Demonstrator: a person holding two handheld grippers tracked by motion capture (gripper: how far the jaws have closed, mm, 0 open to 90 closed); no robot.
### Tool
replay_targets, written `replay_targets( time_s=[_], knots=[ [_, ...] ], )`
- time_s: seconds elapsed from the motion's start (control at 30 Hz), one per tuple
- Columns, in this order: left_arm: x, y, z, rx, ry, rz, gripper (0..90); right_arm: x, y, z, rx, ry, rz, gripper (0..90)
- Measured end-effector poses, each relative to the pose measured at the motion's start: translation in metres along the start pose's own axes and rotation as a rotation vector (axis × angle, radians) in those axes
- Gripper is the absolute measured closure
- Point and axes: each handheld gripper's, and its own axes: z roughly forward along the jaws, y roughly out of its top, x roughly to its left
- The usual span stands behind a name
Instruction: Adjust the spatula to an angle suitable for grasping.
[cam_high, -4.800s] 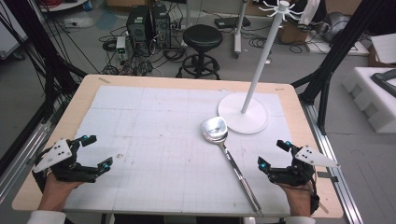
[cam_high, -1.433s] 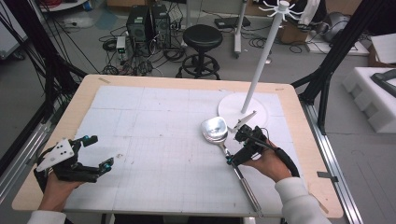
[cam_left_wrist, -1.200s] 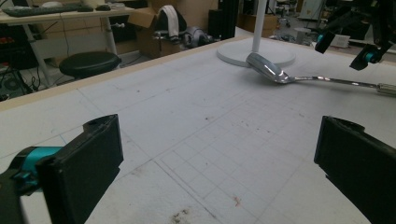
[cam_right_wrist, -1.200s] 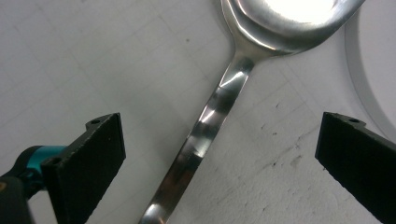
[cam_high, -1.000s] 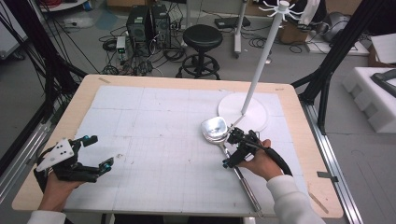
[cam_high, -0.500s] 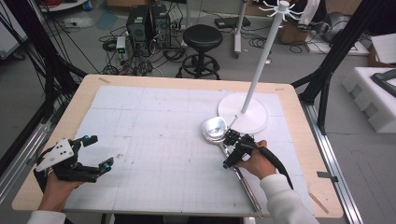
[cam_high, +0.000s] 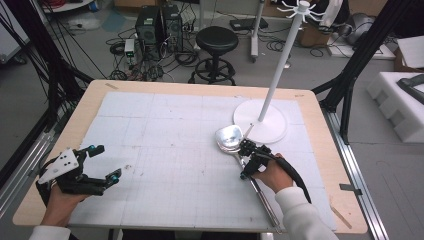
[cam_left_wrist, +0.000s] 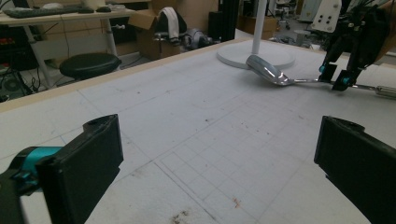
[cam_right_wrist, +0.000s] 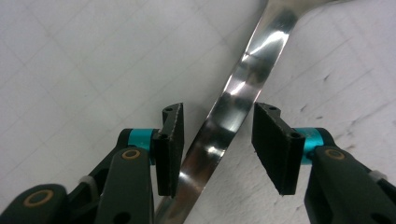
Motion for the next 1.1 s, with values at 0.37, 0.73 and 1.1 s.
replay_targets(
  time_s=[0.37, 0.73, 1.1],
  knots=[
    [0.000, 0.000, 0.000, 0.000, 0.001, 0.001, 1.7, -0.003, 0.002, -0.001, 0.021, 0.013, 0.075, 64.9],
    [0.000, 0.000, 0.001, 0.001, 0.004, -0.002, 1.7, -0.010, -0.002, -0.004, 0.034, -0.054, 0.057, 75.2],
    [0.001, 0.000, 0.001, 0.006, 0.004, -0.001, 1.8, -0.011, -0.003, -0.005, 0.020, -0.046, 0.051, 75.4]
  ],
)
